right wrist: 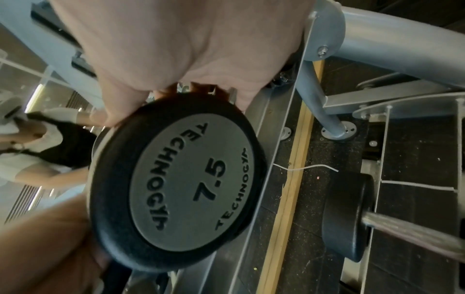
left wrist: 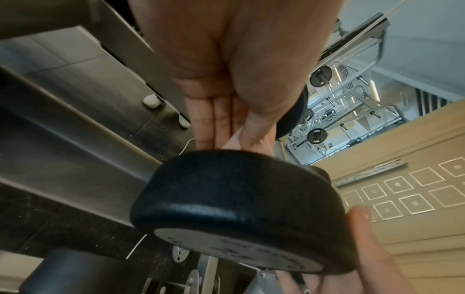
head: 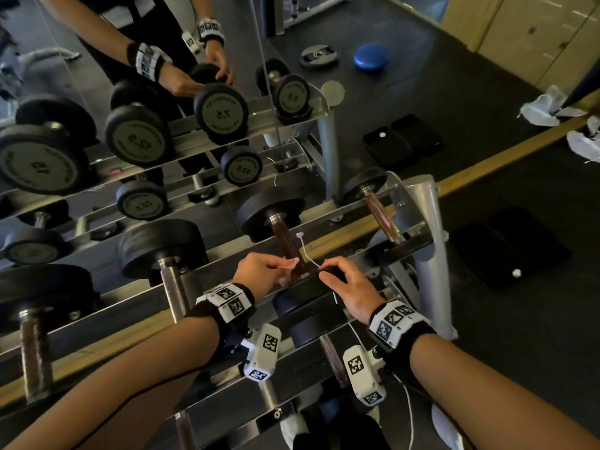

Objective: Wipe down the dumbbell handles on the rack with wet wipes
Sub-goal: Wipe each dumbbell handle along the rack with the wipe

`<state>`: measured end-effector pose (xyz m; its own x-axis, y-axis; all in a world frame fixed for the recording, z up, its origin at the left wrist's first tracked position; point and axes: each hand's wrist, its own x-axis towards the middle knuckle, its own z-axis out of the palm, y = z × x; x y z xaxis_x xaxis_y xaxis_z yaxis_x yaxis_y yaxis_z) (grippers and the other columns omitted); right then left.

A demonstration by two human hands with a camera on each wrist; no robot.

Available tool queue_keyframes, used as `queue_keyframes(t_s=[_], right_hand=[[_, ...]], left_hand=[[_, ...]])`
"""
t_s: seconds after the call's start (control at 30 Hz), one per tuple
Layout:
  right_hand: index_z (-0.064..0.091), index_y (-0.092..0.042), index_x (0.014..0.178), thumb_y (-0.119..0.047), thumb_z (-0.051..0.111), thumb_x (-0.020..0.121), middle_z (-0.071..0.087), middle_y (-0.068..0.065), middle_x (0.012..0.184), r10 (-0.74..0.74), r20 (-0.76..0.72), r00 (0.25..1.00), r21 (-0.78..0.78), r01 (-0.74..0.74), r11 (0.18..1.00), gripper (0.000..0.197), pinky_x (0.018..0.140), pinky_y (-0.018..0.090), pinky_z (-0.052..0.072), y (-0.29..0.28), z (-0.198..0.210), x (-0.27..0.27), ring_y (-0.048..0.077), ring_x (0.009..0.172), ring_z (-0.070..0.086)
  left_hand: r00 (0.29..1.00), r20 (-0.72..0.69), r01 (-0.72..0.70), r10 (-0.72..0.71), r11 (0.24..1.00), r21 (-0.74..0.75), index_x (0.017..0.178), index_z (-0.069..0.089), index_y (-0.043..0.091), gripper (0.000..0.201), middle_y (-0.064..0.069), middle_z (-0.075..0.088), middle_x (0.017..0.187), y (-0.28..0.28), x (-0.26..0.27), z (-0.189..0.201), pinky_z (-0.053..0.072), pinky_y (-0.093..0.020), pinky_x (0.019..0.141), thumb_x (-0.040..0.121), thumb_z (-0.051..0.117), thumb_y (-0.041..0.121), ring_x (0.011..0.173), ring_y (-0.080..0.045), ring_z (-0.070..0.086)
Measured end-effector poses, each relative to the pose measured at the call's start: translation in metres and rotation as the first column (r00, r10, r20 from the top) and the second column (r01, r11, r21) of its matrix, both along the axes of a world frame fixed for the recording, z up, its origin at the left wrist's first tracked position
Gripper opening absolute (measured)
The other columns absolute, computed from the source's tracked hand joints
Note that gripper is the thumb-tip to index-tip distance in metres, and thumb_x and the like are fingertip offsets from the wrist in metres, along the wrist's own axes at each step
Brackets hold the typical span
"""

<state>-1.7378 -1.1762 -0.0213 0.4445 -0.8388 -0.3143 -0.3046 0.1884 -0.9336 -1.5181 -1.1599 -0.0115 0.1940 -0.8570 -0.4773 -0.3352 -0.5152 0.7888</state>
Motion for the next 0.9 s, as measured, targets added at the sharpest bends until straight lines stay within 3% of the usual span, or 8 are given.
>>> queue_keyframes(t_s=[0.1,0.2,0.27,0.4,0.57,0.7,0.8,0.9], right_hand=[[0.054,-0.015,0.119,-0.026,0.056,0.098,0.047,0.008,0.127,-0.013,-0.012,1.0,-0.034,0.013,0.999,0.024,0.107,0.04,0.042,0.007,-0.002,0.004,0.023,0.117,0.05],[0.051,-0.017,0.121,-0.027,0.053,0.099,0.045,0.004,0.126,-0.042,-0.045,0.998,-0.085,0.038,0.996,0.024,0.104,0.035,0.042,0.012,-0.004,0.008,0.018,0.116,0.048],[0.051,-0.018,0.121,-0.028,0.053,0.1,0.044,0.003,0.125,-0.051,-0.043,0.998,-0.073,0.048,0.996,0.024,0.102,0.036,0.043,0.012,-0.004,0.008,0.016,0.114,0.048],[0.051,-0.021,0.12,-0.031,0.053,0.1,0.047,0.003,0.124,-0.053,-0.045,0.998,-0.041,0.051,0.998,0.023,0.099,0.035,0.042,0.011,-0.003,0.008,0.017,0.11,0.049],[0.05,-0.023,0.119,-0.03,0.052,0.1,0.047,0.003,0.125,-0.052,-0.04,0.998,-0.037,0.051,0.998,0.02,0.094,0.027,0.038,0.012,-0.002,0.007,0.015,0.108,0.049],[0.05,-0.022,0.121,-0.031,0.05,0.1,0.045,0.001,0.129,-0.04,-0.045,0.998,-0.024,0.039,0.999,0.023,0.096,0.026,0.037,0.011,-0.001,0.006,0.012,0.111,0.048],[0.049,-0.024,0.122,-0.033,0.05,0.1,0.045,-0.001,0.129,-0.028,-0.043,0.999,-0.013,0.027,1.0,0.023,0.091,0.025,0.039,0.011,-0.001,0.006,0.009,0.108,0.048],[0.049,-0.028,0.119,-0.033,0.051,0.1,0.047,0.001,0.127,-0.041,-0.022,0.999,-0.001,0.041,0.999,0.02,0.095,0.032,0.043,0.011,-0.005,0.007,0.013,0.107,0.05]], left_hand=[[0.989,0.121,-0.07,0.086,0.988,-0.136,0.081,0.079,0.041,0.021,0.018,0.075,0.079,-0.007,0.011,0.009,0.053,-0.019,0.087,0.089,0.072,0.022,0.083,0.007,0.068],[0.951,0.22,-0.154,0.219,0.948,-0.279,0.074,0.074,0.053,0.031,0.03,0.07,0.072,-0.021,0.016,0.026,0.04,0.004,0.066,0.092,0.068,0.028,0.074,0.021,0.06],[0.943,0.269,-0.122,0.195,0.956,-0.265,0.075,0.076,0.049,0.028,0.022,0.071,0.068,-0.028,0.012,0.029,0.042,0.001,0.067,0.094,0.065,0.031,0.068,0.014,0.061],[0.962,0.267,-0.023,0.064,0.988,-0.153,0.108,0.077,0.032,0.018,0.007,0.075,0.099,-0.026,0.0,0.018,0.044,-0.007,0.082,0.096,0.065,0.031,0.097,-0.007,0.067],[0.949,0.296,0.141,-0.11,0.986,-0.085,0.085,0.079,0.035,0.03,0.013,0.072,0.077,-0.005,-0.004,0.012,0.051,-0.021,0.085,0.095,0.057,0.052,0.077,0.002,0.066],[0.899,0.271,0.339,-0.344,0.939,0.065,0.092,0.079,0.032,0.019,0.01,0.074,0.088,0.002,0.002,0.025,0.051,-0.021,0.086,0.094,0.063,0.043,0.087,-0.002,0.067],[0.962,0.26,0.109,-0.081,0.99,-0.093,0.096,0.079,0.028,0.018,0.005,0.075,0.092,-0.008,0.016,0.034,0.048,-0.022,0.092,0.095,0.063,0.036,0.089,-0.003,0.067],[0.925,0.343,-0.072,0.164,0.962,-0.264,0.093,0.077,0.041,0.017,0.018,0.072,0.075,-0.024,0.025,0.041,0.042,-0.005,0.07,0.096,0.061,0.038,0.074,0.011,0.062]])
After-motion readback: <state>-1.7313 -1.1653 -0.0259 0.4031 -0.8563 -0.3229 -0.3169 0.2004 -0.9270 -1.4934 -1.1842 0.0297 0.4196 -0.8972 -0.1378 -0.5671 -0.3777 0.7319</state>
